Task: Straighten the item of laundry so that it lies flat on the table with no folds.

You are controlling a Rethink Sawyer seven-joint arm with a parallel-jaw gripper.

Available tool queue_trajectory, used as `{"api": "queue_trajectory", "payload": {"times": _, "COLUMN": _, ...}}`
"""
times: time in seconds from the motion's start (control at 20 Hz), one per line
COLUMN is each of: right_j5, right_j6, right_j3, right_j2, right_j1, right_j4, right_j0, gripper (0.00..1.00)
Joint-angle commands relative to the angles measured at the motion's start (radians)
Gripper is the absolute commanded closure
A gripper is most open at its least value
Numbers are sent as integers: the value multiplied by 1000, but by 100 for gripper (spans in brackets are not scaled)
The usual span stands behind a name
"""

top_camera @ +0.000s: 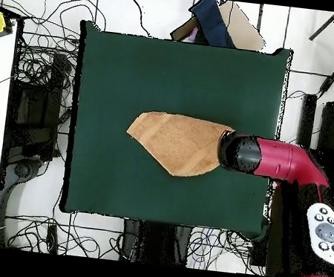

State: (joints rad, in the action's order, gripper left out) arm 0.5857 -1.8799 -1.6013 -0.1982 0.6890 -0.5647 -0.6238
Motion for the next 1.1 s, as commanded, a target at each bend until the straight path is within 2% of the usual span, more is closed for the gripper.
{"api": "queue_trajectory", "payload": {"times": 0.05, "right_j5": -62, "right_j6": 161, "right_j3": 169, "right_j2": -138, "right_j1": -178, "right_j4": -64, "right_j0": -22, "gripper": 100}}
{"api": "queue_trajectory", "payload": {"times": 0.2, "right_j5": -9, "right_j6": 166, "right_j3": 205, "right_j2": -145, "right_j1": -202, "right_j4": -53, "right_j0": -23, "gripper": 100}}
{"api": "queue_trajectory", "payload": {"times": 0.7, "right_j5": 11, "right_j6": 233, "right_j3": 296, "right_j2": -175, "right_j1": -253, "right_j4": -61, "right_j0": -78, "gripper": 100}}
{"api": "queue_trajectory", "payload": {"times": 0.9, "right_j5": 83, "right_j6": 350, "right_j3": 361, "right_j2": -223, "right_j1": -252, "right_j4": -58, "right_j0": -130, "gripper": 100}}
{"api": "queue_trajectory", "payload": {"times": 1.1, "right_j5": 190, "right_j6": 526, "right_j3": 492, "right_j2": -308, "right_j1": -333, "right_j4": -48, "right_j0": -194, "gripper": 100}}
